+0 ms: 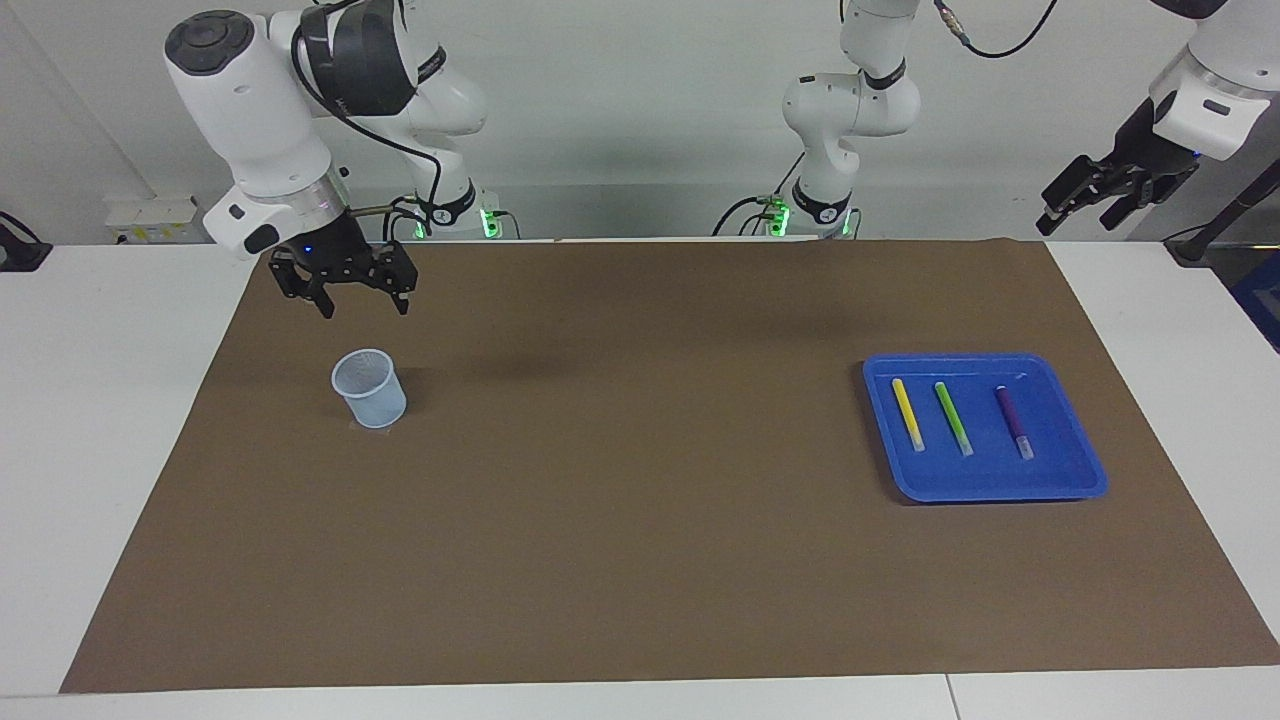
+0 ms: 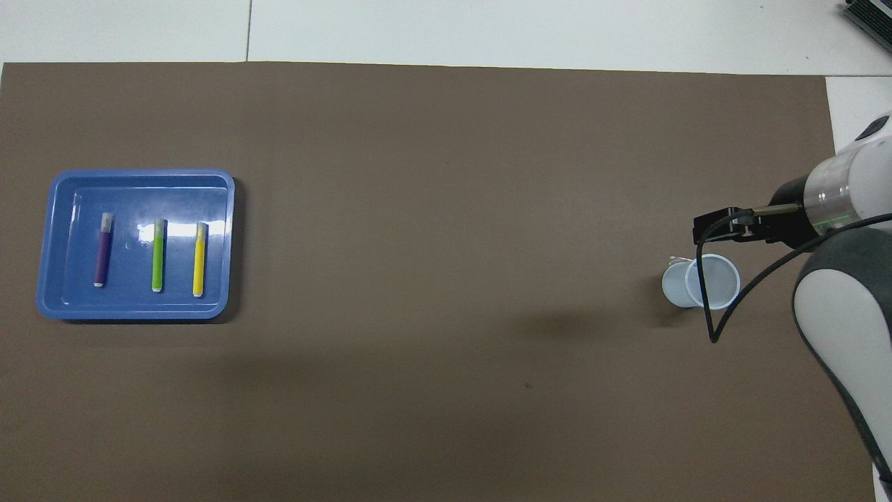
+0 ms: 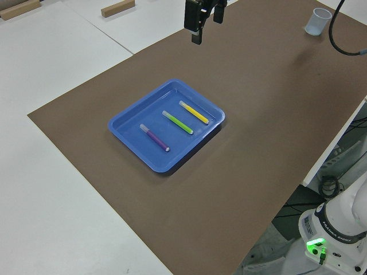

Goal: Right arm passes pens to left for tray arrangement

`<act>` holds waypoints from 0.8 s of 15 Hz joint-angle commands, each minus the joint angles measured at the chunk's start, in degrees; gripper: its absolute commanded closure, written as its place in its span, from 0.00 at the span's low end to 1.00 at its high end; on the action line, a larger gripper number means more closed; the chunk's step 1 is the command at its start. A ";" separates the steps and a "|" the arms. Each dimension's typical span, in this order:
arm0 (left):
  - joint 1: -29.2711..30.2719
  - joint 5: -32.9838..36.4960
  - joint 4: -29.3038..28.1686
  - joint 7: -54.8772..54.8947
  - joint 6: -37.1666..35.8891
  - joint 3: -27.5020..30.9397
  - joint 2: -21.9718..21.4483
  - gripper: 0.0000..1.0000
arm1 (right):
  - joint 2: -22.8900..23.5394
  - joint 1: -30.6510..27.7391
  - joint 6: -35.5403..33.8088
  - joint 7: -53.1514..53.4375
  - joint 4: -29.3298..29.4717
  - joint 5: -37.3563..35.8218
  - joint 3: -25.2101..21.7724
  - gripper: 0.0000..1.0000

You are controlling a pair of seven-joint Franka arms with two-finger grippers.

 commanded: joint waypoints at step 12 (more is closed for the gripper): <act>5.88 -0.03 -12.41 -1.09 9.22 -13.74 -6.10 0.00 | -0.16 -0.38 -0.82 -0.69 0.41 -1.45 0.25 0.00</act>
